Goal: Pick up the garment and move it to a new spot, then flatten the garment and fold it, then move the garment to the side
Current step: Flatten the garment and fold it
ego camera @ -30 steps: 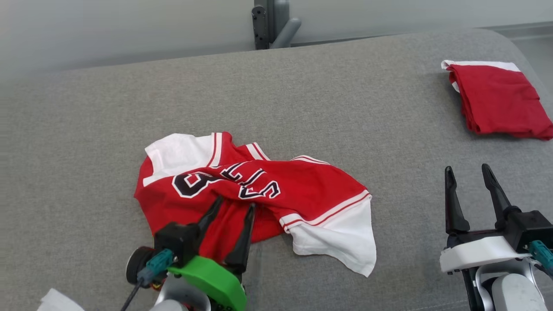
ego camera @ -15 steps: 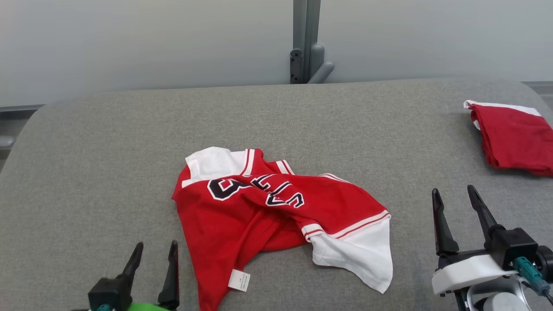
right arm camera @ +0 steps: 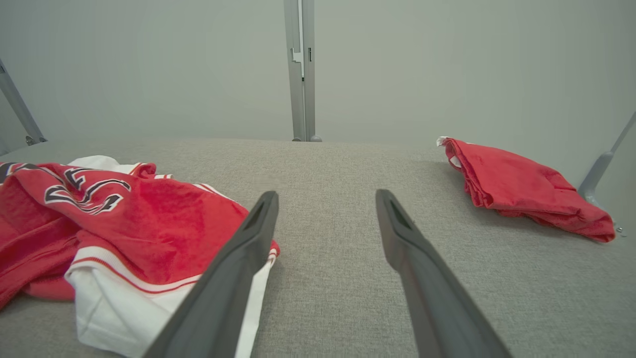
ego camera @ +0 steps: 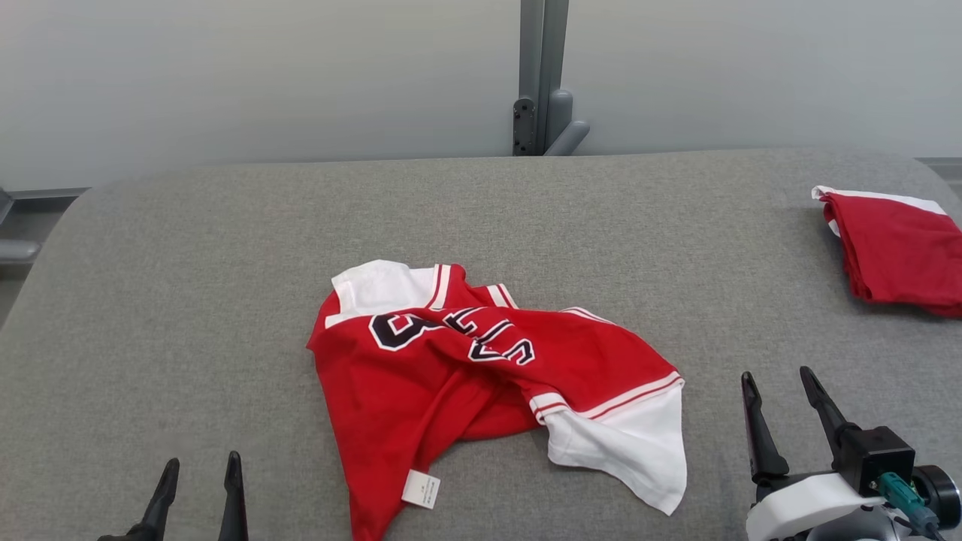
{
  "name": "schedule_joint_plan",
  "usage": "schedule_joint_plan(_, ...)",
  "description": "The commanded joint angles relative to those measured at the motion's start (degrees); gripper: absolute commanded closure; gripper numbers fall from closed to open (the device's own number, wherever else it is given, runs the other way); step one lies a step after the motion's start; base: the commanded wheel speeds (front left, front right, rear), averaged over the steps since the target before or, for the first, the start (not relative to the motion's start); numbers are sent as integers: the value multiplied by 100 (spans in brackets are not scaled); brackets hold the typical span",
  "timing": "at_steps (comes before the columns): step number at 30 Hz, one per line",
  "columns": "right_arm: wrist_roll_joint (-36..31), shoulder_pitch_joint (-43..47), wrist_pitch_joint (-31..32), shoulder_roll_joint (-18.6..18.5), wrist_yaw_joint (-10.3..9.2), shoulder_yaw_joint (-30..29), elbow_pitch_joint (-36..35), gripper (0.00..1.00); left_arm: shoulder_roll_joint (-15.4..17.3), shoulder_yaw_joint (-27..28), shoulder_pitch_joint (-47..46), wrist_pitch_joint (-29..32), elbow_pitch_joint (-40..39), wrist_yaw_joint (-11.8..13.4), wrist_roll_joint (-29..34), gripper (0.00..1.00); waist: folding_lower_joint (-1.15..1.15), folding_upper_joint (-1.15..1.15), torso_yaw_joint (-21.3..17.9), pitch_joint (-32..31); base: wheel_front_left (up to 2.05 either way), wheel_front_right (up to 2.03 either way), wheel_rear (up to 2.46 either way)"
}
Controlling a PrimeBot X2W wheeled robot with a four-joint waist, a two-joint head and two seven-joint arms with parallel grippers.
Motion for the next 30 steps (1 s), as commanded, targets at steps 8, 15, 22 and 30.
schedule_joint_plan(8,-76,10,-15,-13,-10,-45,27,0,-426,626,-30,-12,42,-704,484,0,0,23,30,30,0,0,0)
schedule_joint_plan(15,-28,-14,-15,-13,-10,92,59,0,-562,708,-104,-12,-50,-834,544,0,0,23,-37,17,0,0,0)
schedule_joint_plan(22,0,-25,-15,-13,-10,127,34,0,-492,572,-112,-13,-83,-844,460,0,0,23,-77,34,0,0,0)
schedule_joint_plan(30,6,-24,-15,-13,-10,112,0,0,-437,520,-93,-13,-69,-846,420,0,0,23,-89,56,0,0,0)
